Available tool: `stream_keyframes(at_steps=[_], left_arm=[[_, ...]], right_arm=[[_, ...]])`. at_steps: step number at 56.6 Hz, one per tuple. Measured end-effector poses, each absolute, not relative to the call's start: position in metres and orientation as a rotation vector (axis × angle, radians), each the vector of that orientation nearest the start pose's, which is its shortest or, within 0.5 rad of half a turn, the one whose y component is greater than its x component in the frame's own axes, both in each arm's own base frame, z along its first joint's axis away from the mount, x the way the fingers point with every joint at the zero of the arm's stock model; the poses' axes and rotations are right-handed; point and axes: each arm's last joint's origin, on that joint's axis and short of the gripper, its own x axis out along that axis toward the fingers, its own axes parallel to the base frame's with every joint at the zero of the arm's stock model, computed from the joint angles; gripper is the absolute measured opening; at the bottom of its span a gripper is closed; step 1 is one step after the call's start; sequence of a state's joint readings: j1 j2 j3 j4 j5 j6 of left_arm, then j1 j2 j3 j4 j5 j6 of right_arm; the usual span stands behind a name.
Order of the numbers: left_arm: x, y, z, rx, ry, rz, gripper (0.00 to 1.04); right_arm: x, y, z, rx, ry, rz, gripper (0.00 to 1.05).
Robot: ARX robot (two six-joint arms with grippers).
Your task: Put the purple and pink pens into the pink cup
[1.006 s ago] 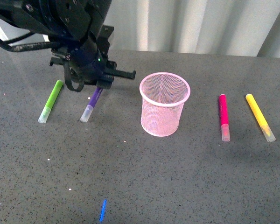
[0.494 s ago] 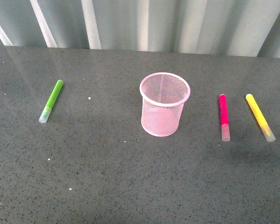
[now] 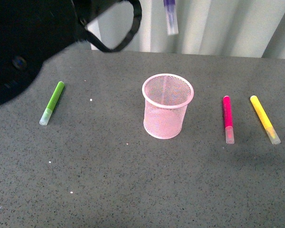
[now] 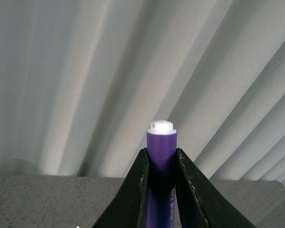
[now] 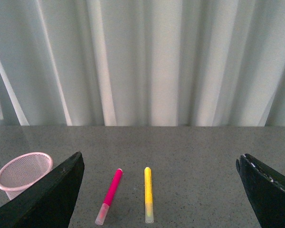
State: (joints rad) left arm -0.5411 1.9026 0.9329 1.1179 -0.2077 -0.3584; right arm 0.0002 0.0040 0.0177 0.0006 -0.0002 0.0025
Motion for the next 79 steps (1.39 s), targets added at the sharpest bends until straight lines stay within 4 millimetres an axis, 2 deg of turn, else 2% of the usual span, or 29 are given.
stream_keyframes(at_steps=[14, 20, 30, 46, 63, 68, 79], left_arm=[[0.341, -0.208, 0.14, -0.398, 0.004, -0.324, 0.12], [0.343, -0.208, 0.125, -0.396, 0.021, -0.307, 0.12], [0.342, -0.209, 0.112, -0.426, 0.035, -0.283, 0.12], [0.334, -0.22, 0.107, -0.434, 0.038, -0.309, 0.12], [0.333, -0.22, 0.095, -0.419, 0.059, -0.292, 0.13], [0.333, -0.22, 0.094, -0.417, 0.065, -0.307, 0.32], [0.327, -0.211, 0.104, -0.444, 0.072, -0.316, 0.64]], right_arm=[[0.097, 0.0, 0.169, 0.002, -0.014, 0.0, 0.98], [0.097, 0.0, 0.169, 0.002, -0.014, 0.0, 0.98], [0.097, 0.0, 0.169, 0.002, -0.014, 0.0, 0.98], [0.097, 0.0, 0.169, 0.002, -0.014, 0.0, 0.98], [0.097, 0.0, 0.169, 0.002, -0.014, 0.0, 0.98], [0.097, 0.0, 0.169, 0.002, -0.014, 0.0, 0.98], [0.097, 0.0, 0.169, 0.002, -0.014, 0.0, 0.98]])
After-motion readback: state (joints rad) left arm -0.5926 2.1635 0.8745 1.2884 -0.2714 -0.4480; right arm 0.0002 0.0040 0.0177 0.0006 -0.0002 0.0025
